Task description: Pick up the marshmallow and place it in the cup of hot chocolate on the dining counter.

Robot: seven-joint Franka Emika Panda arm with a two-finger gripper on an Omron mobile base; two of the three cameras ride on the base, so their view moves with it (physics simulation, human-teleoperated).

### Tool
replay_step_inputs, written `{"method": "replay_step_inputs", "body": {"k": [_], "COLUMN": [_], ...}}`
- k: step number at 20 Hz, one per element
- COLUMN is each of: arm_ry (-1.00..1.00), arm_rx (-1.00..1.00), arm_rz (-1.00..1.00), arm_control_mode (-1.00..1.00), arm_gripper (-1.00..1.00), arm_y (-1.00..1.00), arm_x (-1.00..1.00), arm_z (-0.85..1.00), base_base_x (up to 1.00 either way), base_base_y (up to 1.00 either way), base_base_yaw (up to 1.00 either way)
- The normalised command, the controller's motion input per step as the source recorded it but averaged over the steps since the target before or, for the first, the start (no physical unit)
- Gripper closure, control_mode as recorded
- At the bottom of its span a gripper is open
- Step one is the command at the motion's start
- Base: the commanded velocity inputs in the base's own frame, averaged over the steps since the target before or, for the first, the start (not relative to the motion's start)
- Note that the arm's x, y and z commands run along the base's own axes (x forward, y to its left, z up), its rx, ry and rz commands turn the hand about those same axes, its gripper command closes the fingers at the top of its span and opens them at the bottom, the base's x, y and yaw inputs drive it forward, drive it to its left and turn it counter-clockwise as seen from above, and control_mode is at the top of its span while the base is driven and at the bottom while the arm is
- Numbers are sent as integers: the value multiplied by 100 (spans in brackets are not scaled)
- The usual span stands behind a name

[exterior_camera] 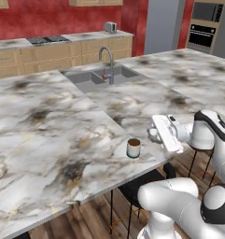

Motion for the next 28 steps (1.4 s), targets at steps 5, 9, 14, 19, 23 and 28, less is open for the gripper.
{"method": "replay_step_inputs", "body": {"k": [5, 9, 14, 19, 23, 28], "arm_ry": [51, 9, 0, -1, -4, -1], "arm_rx": [-1, -1, 0, 0, 0, 0], "arm_rz": [-1, 0, 1, 2, 0, 0], "arm_control_mode": [-100, -100, -100, -100, -100, -100], "arm_gripper": [100, 100, 100, 100, 100, 100], "arm_y": [0, 0, -4, -2, 0, 0], "arm_x": [78, 81, 41, 31, 34, 34], "arm_z": [-41, -29, -19, -27, -22, -30], "base_base_x": [0, 0, 0, 0, 0, 0], "base_base_y": [0, 0, 0, 0, 0, 0], "base_base_yaw": [0, 0, 0, 0, 0, 0]}}
